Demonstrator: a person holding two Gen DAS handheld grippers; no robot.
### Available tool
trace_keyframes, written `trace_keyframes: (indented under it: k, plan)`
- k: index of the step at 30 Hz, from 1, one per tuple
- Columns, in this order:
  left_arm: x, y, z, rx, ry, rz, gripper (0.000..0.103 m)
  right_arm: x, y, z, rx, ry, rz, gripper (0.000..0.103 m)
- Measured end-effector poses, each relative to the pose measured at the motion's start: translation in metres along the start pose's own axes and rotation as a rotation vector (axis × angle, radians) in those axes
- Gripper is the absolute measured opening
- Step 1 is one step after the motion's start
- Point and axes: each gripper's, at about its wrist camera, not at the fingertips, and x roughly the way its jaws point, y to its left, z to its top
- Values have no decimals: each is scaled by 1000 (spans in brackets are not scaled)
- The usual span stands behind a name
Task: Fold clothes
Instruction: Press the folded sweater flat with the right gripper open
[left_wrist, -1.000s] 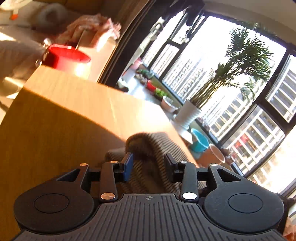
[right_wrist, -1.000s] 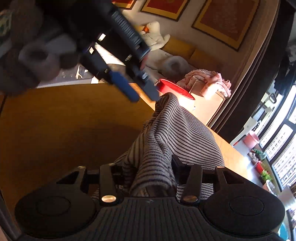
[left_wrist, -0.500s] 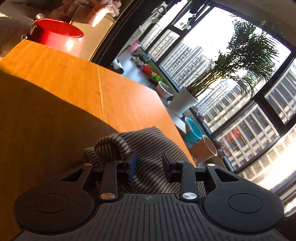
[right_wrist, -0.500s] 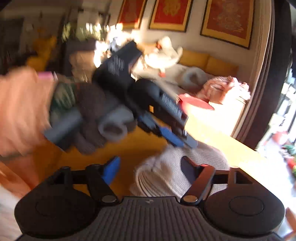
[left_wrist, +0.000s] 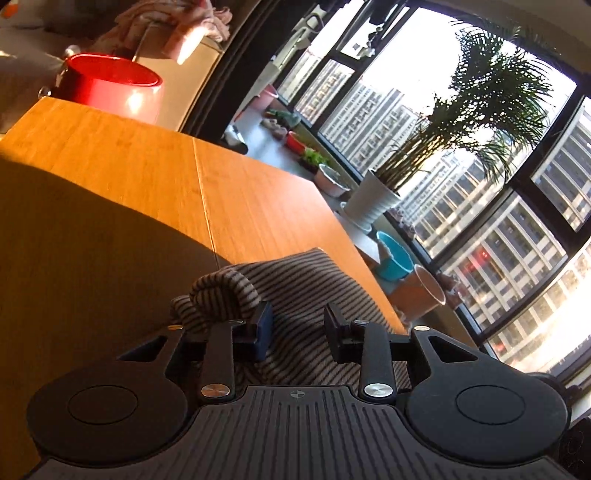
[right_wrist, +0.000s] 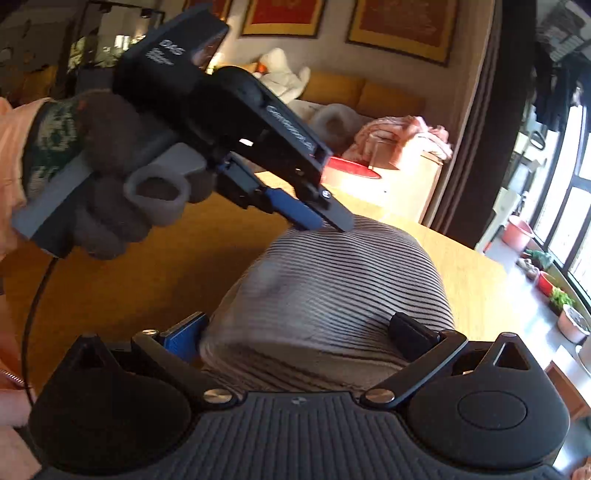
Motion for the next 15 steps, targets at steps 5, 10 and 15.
trace_keyframes:
  k: [5,10,15]
  plan:
    - [1,2,-1,-2,-3,-7,35,-28,-30,21,114,-84,87,103]
    - [0,3,0,-5,-5,-11,35,-38,-71,35,320,-145,122,103]
    - [-2,3,-3,10,-4,-8,35,23,-78,20,406,113,34,103]
